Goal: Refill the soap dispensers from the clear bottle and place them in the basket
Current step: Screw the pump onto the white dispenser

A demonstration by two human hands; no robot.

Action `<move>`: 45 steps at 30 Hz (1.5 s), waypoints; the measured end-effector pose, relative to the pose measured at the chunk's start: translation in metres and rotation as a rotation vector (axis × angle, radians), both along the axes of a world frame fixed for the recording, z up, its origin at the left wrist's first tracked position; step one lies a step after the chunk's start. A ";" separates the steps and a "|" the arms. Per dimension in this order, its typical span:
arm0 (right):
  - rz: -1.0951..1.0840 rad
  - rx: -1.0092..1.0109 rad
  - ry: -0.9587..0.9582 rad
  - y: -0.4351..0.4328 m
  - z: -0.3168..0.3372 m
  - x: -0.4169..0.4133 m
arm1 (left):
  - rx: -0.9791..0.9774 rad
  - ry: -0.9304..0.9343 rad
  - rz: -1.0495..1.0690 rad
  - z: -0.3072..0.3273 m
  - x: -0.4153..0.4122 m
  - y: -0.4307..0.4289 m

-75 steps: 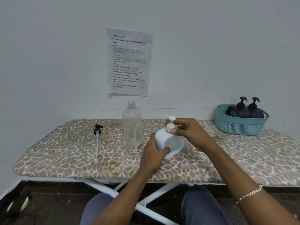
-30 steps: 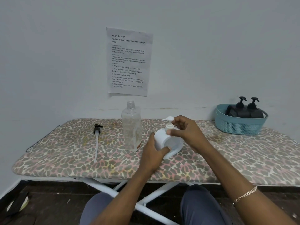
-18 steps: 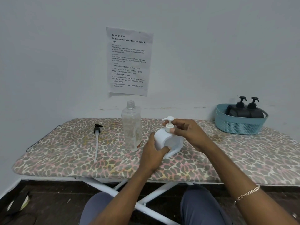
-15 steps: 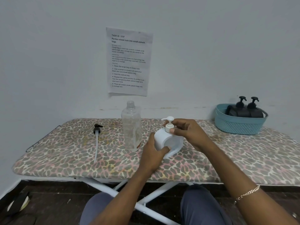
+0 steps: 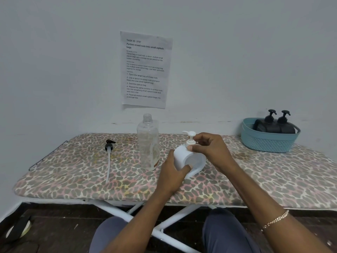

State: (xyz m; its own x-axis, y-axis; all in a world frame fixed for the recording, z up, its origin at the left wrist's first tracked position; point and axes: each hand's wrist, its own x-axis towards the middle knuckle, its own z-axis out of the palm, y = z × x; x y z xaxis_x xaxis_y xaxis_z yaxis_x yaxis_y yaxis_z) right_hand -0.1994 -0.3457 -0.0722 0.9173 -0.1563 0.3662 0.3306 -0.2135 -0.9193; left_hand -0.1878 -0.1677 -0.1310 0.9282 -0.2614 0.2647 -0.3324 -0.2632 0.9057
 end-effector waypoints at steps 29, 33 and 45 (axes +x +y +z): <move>-0.218 -0.275 0.072 -0.001 0.014 -0.004 | -0.009 -0.037 -0.035 -0.005 -0.002 0.000; -0.267 -0.320 0.118 0.001 0.015 -0.008 | 0.041 -0.047 -0.041 -0.008 0.001 -0.001; -0.382 -0.537 0.237 0.030 0.010 -0.039 | 0.053 -0.068 -0.121 0.001 -0.005 -0.002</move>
State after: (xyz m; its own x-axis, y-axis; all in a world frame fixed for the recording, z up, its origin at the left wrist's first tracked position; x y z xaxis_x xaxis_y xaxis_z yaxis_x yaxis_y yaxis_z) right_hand -0.2384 -0.3152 -0.0626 0.8990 -0.3371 0.2798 -0.0546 -0.7199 -0.6920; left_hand -0.1924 -0.1692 -0.1297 0.8695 -0.3858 0.3085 -0.4246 -0.2645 0.8659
